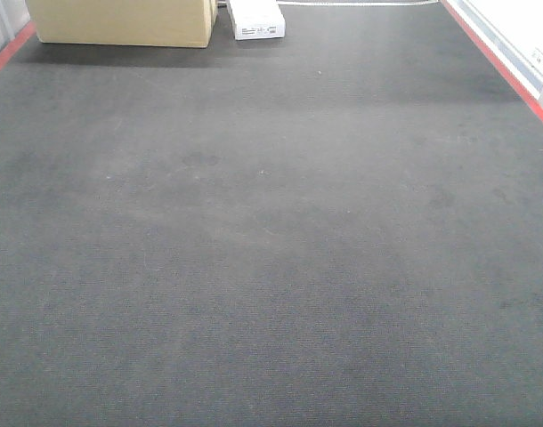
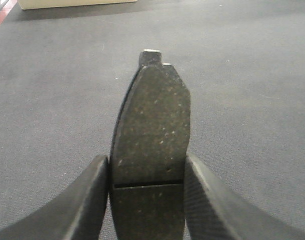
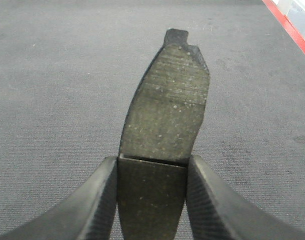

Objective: Move and align brake pads A on conveyor
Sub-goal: 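Approach the black belt conveyor and position both held pads above it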

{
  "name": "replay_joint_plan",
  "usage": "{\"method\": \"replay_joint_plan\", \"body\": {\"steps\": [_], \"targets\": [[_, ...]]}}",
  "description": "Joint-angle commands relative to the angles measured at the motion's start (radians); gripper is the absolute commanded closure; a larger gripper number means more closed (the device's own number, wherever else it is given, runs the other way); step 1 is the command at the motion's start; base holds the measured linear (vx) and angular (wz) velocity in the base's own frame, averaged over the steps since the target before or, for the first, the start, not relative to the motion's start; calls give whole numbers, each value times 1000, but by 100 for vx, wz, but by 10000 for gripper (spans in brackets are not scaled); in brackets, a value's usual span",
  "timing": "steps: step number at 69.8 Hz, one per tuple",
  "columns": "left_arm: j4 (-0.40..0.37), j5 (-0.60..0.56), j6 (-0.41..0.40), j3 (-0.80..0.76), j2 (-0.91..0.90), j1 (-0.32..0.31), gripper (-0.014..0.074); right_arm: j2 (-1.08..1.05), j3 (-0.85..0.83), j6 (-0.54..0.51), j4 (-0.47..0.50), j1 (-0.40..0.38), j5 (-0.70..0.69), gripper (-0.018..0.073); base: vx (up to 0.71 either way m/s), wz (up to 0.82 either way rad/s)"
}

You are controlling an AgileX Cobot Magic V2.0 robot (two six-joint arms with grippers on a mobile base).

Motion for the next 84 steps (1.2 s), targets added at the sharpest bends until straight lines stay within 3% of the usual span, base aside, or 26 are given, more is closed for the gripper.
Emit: {"method": "replay_joint_plan", "body": {"steps": [1, 39, 55, 69, 84], "targets": [[-14, -87, -8, -30, 10, -2, 492, 6, -32, -8, 1, -7, -86, 563, 0, 0], [-14, -87, -8, -30, 10, -2, 492, 6, -32, -8, 1, -7, -86, 563, 0, 0], [-36, -161, -2, -30, 13, -2, 492, 6, -32, -8, 1, -7, -86, 563, 0, 0], [-84, -146, 90, -88, 172, -2, 492, 6, -32, -8, 1, -7, -86, 563, 0, 0], [-264, -120, 293, -241, 457, -2, 489, 6, -32, -8, 1, -7, -86, 563, 0, 0]]}}
